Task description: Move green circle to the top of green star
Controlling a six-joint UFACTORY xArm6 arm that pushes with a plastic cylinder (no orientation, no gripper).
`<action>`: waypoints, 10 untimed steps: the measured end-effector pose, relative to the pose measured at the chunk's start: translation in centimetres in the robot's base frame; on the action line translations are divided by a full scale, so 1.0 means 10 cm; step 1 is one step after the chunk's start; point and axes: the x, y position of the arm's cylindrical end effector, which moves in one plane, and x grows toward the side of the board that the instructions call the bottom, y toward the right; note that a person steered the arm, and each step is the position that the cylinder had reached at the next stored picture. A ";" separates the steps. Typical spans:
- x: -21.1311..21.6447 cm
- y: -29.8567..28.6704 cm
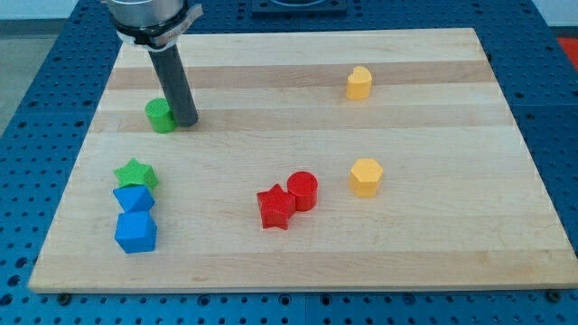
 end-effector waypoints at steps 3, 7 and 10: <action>-0.74 -0.26; -0.24 -0.53; -0.64 -0.14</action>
